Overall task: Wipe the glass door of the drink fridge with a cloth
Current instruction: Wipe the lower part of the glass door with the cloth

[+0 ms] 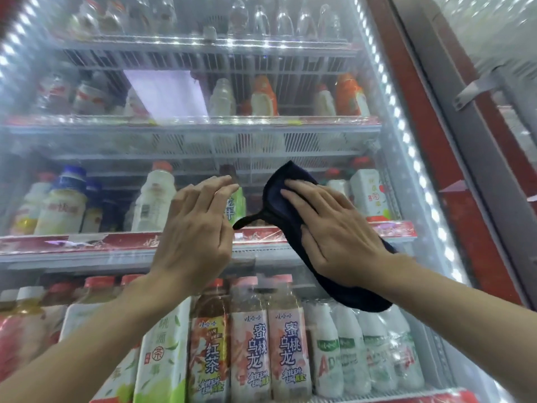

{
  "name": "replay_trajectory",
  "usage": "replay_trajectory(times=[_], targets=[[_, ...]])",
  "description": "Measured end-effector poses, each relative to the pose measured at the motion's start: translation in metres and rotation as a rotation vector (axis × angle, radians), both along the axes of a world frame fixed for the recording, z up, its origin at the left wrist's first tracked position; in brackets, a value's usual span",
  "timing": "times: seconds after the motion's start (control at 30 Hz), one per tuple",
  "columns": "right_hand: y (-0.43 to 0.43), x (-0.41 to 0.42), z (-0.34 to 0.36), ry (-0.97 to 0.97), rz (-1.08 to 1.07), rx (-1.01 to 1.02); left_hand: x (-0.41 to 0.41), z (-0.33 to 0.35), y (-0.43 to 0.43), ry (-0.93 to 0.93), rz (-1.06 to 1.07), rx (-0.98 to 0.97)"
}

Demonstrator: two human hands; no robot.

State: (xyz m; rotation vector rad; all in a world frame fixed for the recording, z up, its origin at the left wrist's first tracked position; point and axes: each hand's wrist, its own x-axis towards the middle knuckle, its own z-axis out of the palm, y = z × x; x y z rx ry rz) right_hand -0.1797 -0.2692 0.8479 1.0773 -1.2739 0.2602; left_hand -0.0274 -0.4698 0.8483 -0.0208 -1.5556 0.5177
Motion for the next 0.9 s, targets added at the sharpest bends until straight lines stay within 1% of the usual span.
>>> replay_trajectory(times=[0.07,0.13,0.23,0.3,0.37,0.47,0.53,0.6,0.67,0.73,0.8,0.87,0.9], targets=[[-0.013,0.007,-0.011,-0.044,-0.014,-0.041,-0.001,0.000,0.001,0.004,-0.002,-0.004],[-0.026,0.014,-0.030,-0.046,-0.036,-0.026,-0.002,-0.002,0.002,0.011,-0.008,-0.008],[-0.033,0.017,-0.057,-0.004,-0.034,0.058,-0.001,-0.001,0.001,0.035,-0.059,0.018],[-0.029,0.015,-0.062,0.032,-0.049,0.129,0.006,-0.002,0.002,0.063,-0.153,0.058],[-0.024,0.012,-0.048,0.060,-0.067,0.173,0.019,-0.003,-0.002,0.092,-0.186,0.094],[-0.023,0.018,0.004,0.035,-0.091,0.154,0.043,-0.007,-0.022,0.099,-0.100,0.095],[-0.031,0.027,0.034,0.006,-0.126,0.139,0.052,-0.015,-0.038,0.054,-0.017,0.082],[-0.044,0.036,0.044,-0.012,-0.137,0.114,0.053,-0.020,-0.049,0.004,0.044,0.050],[-0.054,0.042,0.039,-0.042,-0.118,0.077,0.050,-0.019,-0.053,0.004,0.046,0.031],[-0.063,0.047,0.024,-0.057,-0.089,0.052,0.049,-0.019,-0.054,0.028,0.001,0.030],[-0.071,0.054,0.006,-0.062,-0.064,0.040,0.049,-0.020,-0.054,0.048,-0.116,0.058],[-0.076,0.060,-0.015,-0.021,-0.053,0.071,0.053,-0.021,-0.054,0.060,-0.249,0.101],[-0.078,0.061,-0.023,0.017,-0.056,0.117,0.059,-0.020,-0.056,0.062,-0.271,0.105]])
